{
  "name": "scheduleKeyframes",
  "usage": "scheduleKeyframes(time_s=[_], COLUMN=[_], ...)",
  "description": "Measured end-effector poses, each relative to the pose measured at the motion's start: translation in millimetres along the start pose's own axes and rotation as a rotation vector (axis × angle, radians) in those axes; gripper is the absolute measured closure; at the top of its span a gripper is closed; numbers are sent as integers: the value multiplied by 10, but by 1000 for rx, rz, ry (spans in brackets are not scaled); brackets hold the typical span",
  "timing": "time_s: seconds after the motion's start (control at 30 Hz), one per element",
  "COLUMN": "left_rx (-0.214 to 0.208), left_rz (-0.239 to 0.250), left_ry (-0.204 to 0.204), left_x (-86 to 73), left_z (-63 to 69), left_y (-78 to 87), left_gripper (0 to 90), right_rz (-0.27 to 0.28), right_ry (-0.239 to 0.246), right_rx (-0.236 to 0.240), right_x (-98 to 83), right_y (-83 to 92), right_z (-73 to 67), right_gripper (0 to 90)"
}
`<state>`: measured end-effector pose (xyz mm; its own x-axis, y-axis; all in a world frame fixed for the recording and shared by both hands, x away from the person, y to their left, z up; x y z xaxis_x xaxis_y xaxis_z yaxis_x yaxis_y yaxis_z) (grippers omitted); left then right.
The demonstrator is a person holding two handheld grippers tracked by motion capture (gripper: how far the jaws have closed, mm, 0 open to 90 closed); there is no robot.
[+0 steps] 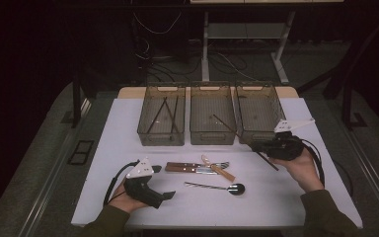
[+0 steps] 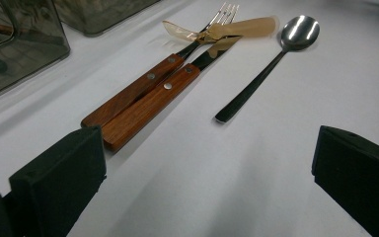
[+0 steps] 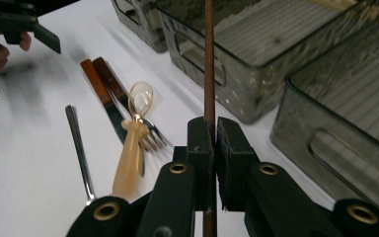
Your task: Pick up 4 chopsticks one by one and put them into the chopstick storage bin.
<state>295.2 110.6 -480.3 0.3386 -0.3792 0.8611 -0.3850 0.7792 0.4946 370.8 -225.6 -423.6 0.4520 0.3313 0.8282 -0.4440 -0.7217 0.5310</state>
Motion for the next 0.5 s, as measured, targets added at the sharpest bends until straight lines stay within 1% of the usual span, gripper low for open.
scheduleKeyframes(time_s=[0.27,0.37,0.5], left_rx=[-3,-1,0], left_rz=[-5,-5,1], left_ry=[-2,-1,5], left_x=[-6,-5,-2], left_z=[-1,1,4], left_y=[-8,-10,-13], left_gripper=[0,0,0], right_rz=[11,5,10], right_ry=[0,5,-3], right_rx=[-22,-23,-24], right_x=[165,235,343], right_y=[-235,-328,-461], right_z=[-71,-115,-170], right_gripper=[853,853,852])
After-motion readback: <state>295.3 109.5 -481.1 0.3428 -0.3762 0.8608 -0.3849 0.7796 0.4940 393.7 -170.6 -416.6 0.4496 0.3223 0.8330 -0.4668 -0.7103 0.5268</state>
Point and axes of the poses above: each handheld gripper's, and its own axes: y roughly backward along the jaws, x roughly out of its top, z roughly to its right, the point moved 7 cm from there along -y, roughly forward along the jaws, and after that the axes turned 4 degrees about z, right-handed, at the moved point
